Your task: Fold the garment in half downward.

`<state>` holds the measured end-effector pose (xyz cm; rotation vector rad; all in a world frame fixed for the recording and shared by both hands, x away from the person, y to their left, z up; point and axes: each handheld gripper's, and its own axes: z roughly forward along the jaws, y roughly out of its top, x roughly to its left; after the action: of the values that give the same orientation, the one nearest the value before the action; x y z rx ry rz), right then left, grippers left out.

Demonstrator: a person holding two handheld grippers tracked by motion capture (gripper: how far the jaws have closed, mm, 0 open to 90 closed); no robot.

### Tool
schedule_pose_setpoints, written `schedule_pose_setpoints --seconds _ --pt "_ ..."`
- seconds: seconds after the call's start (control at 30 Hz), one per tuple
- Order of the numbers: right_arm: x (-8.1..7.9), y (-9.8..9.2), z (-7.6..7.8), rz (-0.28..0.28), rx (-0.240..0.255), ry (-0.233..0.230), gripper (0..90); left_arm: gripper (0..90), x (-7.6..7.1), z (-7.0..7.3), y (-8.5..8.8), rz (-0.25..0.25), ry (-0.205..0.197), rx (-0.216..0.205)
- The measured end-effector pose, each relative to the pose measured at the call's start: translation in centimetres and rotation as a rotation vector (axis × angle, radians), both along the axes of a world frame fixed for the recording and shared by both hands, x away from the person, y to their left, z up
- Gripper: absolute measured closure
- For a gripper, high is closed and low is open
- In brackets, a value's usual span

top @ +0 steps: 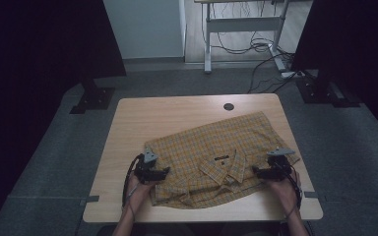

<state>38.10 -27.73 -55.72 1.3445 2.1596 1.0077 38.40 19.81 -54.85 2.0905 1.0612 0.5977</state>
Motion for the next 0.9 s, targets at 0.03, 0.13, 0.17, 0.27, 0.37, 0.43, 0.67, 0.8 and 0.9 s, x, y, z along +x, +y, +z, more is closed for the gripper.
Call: schedule_pose_setpoints --seconds 0.03,0.13,0.17,0.27,0.37,0.43,0.67,0.8,0.9 --pt "-0.2 0.0 0.2 0.005 0.011 -0.004 13.5 26.0 -0.2 0.3 0.1 -0.004 -0.003 -0.008" --pt "-0.8 0.0 0.8 0.022 0.014 -0.022 13.1 25.2 -0.8 1.2 0.4 -0.011 -0.017 -0.038" --pt "-1.0 0.1 1.1 0.025 0.014 -0.026 12.9 24.8 -1.1 1.5 0.6 -0.014 -0.02 -0.045" --pt "-1.7 -0.1 1.8 0.035 0.011 -0.045 12.7 23.4 -1.9 2.4 1.3 -0.015 -0.033 -0.051" --pt "-2.7 -0.4 2.4 0.038 0.013 -0.064 12.5 22.7 -2.7 3.1 2.5 -0.005 -0.043 -0.052" --pt "-3.3 -0.6 2.6 0.036 0.013 -0.074 12.3 22.5 -3.2 3.4 3.5 0.02 -0.052 -0.047" --pt "-5.2 -2.2 2.0 0.01 0.013 -0.068 12.0 22.1 -4.4 2.6 7.6 0.119 -0.027 -0.062" --pt "-6.2 -3.4 1.1 -0.02 0.023 -0.05 12.0 21.7 -4.8 1.5 8.8 0.149 -0.005 -0.06" --pt "-6.8 -3.9 0.4 -0.032 0.025 -0.036 11.9 21.4 -4.9 0.1 9.4 0.165 0.026 -0.028"
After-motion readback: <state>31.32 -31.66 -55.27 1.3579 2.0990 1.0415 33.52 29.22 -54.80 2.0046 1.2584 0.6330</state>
